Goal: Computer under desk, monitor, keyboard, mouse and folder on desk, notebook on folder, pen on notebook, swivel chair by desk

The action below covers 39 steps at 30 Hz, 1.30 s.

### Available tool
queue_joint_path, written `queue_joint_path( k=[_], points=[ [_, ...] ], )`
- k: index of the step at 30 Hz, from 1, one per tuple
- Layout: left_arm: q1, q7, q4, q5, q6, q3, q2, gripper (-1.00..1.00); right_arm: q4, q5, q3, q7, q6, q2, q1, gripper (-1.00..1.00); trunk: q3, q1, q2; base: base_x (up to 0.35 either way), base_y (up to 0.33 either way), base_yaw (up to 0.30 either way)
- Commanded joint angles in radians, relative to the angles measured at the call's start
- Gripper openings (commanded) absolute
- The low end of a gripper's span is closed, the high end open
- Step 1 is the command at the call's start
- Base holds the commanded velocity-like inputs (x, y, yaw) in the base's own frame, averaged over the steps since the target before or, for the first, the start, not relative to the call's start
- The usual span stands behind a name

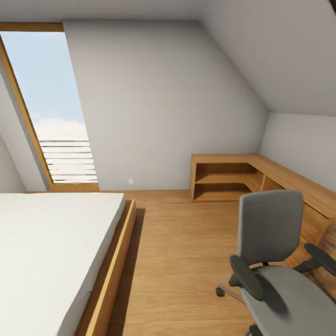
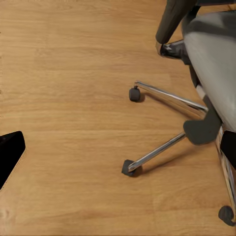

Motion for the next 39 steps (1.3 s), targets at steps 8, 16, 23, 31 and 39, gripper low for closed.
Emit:
queue_joint_path(
  k=[8,16,23,31,39],
  points=[
    [0.0,0.0,0.0,0.01,-0.002,0.0,0.0,1.0,0.001,-0.004,0.009,-0.006,-0.002,0.0,-0.001,1.0,-0.001,0.0,-0.001,0.075,0.049,0.0],
    [0.0,0.0,0.0,0.01,-0.002,-0.019,0.0,1.0,0.001,-0.004,0.009,-0.006,-0.002,0.0,-0.001,1.0,-0.001,0.0,-0.001,0.099,0.003,0.0],
    [0.0,0.002,0.0,0.01,-0.002,-0.032,0.001,1.0,0.001,-0.004,0.009,-0.006,-0.002,0.0,-0.001,1.0,-0.001,0.0,-0.001,0.022,0.0,0.0],
    [0.0,0.0,0.0,0.01,-0.002,-0.034,0.001,1.0,0.001,-0.004,0.009,-0.006,-0.002,0.0,-0.001,1.0,-0.001,0.0,-0.001,0.132,0.0,0.004],
    [0.001,0.005,0.0,0.01,-0.002,-0.033,0.001,1.0,0.001,-0.004,0.009,-0.006,-0.002,-0.001,-0.001,1.0,-0.001,0.0,-0.001,0.015,0.0,0.136]
  ],
)
